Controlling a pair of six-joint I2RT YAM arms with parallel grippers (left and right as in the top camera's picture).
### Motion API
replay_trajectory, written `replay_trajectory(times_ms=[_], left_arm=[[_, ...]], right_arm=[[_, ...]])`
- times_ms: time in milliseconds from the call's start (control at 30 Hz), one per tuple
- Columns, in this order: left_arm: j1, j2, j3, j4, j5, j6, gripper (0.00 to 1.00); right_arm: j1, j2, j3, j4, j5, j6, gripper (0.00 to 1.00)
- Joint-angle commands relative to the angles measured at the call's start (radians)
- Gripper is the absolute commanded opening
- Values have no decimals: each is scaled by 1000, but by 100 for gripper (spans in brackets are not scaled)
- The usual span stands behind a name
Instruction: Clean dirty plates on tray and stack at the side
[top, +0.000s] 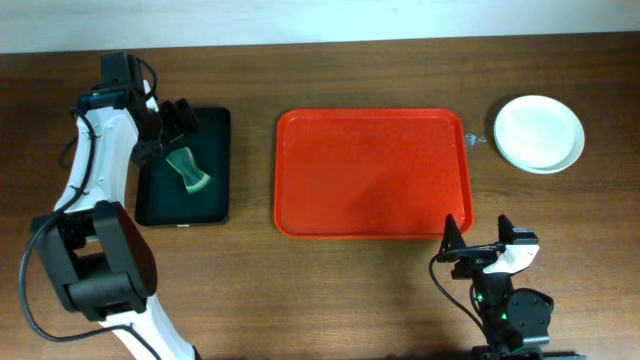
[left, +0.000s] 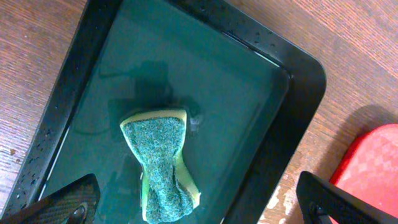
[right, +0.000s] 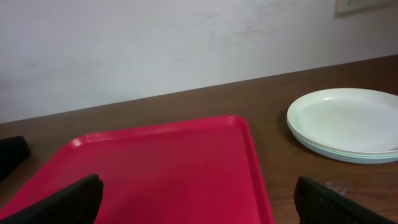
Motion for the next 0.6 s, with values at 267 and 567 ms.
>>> replay_trajectory(times_ms=[267,567], left_arm=[[-3,-11,10,-2,4,13,99],[-3,-98,10,-96,-31,16,99]], right_arm=[[-19,-8,-7,-5,15,-13,98],[-19,-8,-7,-5,15,-13,98]])
